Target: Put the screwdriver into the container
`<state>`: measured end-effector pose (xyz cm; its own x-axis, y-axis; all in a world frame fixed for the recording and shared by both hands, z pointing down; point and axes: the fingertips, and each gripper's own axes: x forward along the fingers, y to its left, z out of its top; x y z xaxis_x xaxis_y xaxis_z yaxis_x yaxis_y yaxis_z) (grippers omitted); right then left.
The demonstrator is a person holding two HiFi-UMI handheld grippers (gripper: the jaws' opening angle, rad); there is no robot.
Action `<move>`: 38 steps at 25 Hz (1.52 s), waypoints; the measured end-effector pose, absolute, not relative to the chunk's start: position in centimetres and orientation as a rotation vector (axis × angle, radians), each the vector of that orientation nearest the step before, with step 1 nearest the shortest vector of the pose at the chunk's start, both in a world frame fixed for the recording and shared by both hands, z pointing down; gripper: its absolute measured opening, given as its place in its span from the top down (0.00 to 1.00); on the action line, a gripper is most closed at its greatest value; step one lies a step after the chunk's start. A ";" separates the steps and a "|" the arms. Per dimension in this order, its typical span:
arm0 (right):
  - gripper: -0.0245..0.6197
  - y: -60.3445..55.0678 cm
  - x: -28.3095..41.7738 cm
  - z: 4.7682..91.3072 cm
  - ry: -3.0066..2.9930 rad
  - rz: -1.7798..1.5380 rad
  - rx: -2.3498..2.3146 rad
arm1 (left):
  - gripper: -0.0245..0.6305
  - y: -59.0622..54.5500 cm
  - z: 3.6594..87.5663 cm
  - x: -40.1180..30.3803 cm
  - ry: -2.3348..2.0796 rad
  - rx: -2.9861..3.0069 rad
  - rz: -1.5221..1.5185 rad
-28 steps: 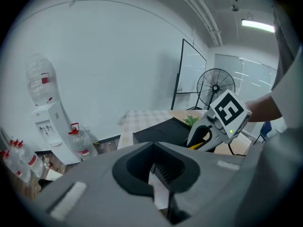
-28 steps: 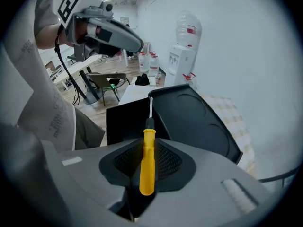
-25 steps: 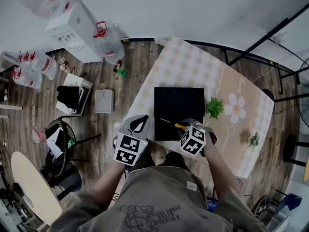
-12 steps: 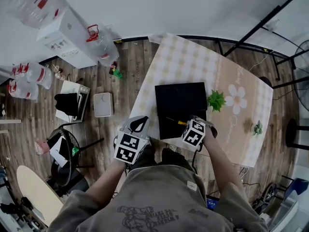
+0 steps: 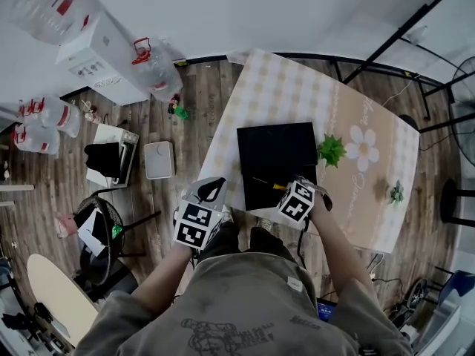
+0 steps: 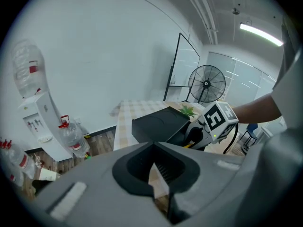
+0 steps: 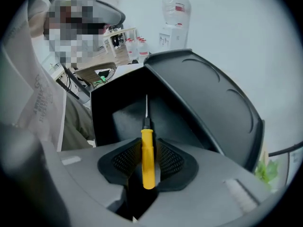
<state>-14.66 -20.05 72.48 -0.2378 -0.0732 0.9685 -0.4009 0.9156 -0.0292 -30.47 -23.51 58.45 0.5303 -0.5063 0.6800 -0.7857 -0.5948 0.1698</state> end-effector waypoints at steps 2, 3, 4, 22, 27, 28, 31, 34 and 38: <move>0.75 -20.1 -14.5 71.8 -1.807 0.335 0.381 | 0.96 -23.4 58.0 -30.4 -1.063 2.316 0.800; 0.75 -20.1 -14.4 71.4 -1.808 0.345 0.395 | 0.96 -23.4 57.8 -30.4 -1.067 2.317 0.795; 0.75 -20.1 -14.3 70.8 -1.811 0.354 0.413 | 0.96 -23.3 57.6 -30.4 -1.071 2.319 0.790; 0.88 -27.1 -14.5 50.8 -2.217 0.357 1.016 | 0.96 -28.9 46.5 -30.8 -1.257 2.495 0.580; 0.88 -28.2 -14.1 42.9 -2.355 0.267 1.185 | 0.96 -29.7 42.1 -30.3 -1.283 2.573 0.504; 0.88 -28.2 -14.1 41.3 -2.376 0.235 1.209 | 0.96 -29.8 41.2 -30.2 -1.288 2.589 0.488; 0.88 -27.9 -13.9 36.8 -2.456 0.175 1.273 | 0.96 -30.0 38.5 -30.0 -1.308 2.637 0.441; 0.90 -27.4 -13.6 32.9 -2.512 0.107 1.332 | 0.96 -30.0 36.1 -29.8 -1.322 2.682 0.408; 0.92 -26.1 -13.1 28.5 -2.564 0.003 1.420 | 0.96 -29.6 33.0 -29.7 -1.343 2.743 0.344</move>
